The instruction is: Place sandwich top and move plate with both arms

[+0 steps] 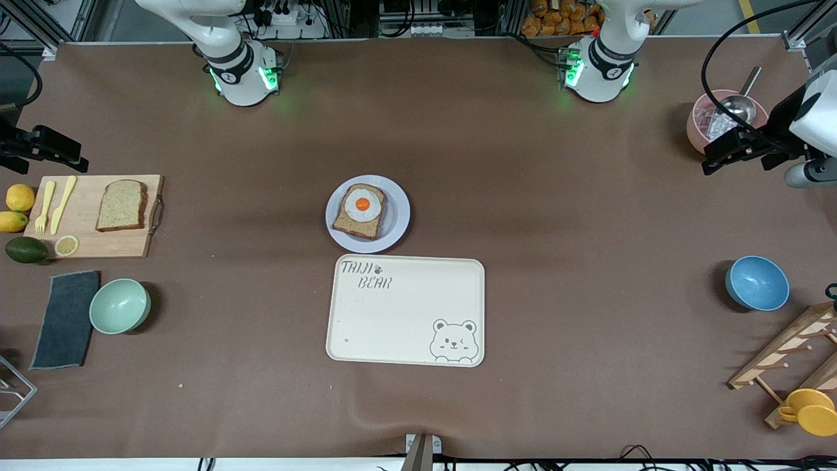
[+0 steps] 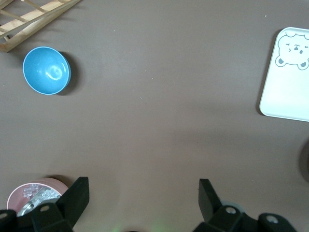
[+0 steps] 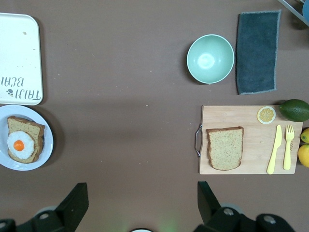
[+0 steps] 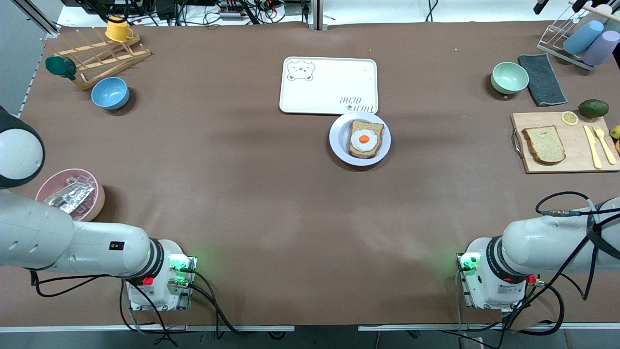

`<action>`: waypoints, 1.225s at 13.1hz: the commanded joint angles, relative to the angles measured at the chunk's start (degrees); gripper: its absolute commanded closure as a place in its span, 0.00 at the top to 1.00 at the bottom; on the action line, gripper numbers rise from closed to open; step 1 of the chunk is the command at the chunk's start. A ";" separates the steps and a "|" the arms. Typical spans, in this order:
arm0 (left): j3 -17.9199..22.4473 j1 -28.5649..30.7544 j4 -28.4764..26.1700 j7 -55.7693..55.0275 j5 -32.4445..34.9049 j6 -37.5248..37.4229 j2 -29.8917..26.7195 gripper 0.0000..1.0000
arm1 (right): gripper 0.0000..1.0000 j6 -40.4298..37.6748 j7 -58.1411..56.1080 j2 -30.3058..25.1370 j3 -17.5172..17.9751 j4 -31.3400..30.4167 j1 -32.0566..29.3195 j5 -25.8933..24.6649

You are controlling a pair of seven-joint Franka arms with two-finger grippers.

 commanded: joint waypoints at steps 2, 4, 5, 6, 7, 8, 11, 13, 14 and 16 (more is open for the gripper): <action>-1.01 -0.51 1.36 -1.10 -0.90 -0.28 0.61 1.00 | 1.00 -0.47 0.37 0.36 -0.35 0.70 0.52 -0.04; -2.42 -0.51 1.36 -1.45 -0.81 -0.28 0.43 1.00 | 1.00 -0.47 0.28 0.36 -0.35 0.61 0.52 -0.04; -2.86 -0.08 1.18 -1.45 -0.64 -0.37 0.08 1.00 | 1.00 -0.47 0.28 0.36 -0.35 0.70 0.52 -0.04; -2.87 0.36 1.18 -0.93 -0.63 -0.37 -0.27 1.00 | 1.00 -0.47 0.28 0.36 -0.35 0.61 0.52 -0.04; -2.61 0.54 1.27 -0.58 -0.55 -0.28 -0.36 1.00 | 1.00 -0.47 0.37 0.36 -0.35 0.61 0.52 0.05; -2.60 0.54 1.18 -0.57 -0.55 -0.28 -0.45 1.00 | 1.00 -0.47 0.37 0.45 -0.35 0.61 0.61 0.05; -2.96 0.11 1.09 -0.31 -0.64 0.59 -0.98 1.00 | 1.00 -0.39 0.28 1.06 -0.35 0.61 0.78 0.14; -3.04 0.46 0.74 -0.40 -0.72 0.16 -1.24 1.00 | 1.00 -0.39 0.37 2.72 -0.18 0.61 1.31 0.23; -2.78 0.89 0.83 -0.14 -1.07 0.07 -1.24 1.00 | 1.00 -0.39 0.28 3.52 -0.27 0.61 2.01 0.57; -3.48 0.20 0.92 -1.18 -0.29 -0.36 -1.24 1.00 | 1.00 -0.21 0.28 5.10 -0.27 0.70 2.10 0.40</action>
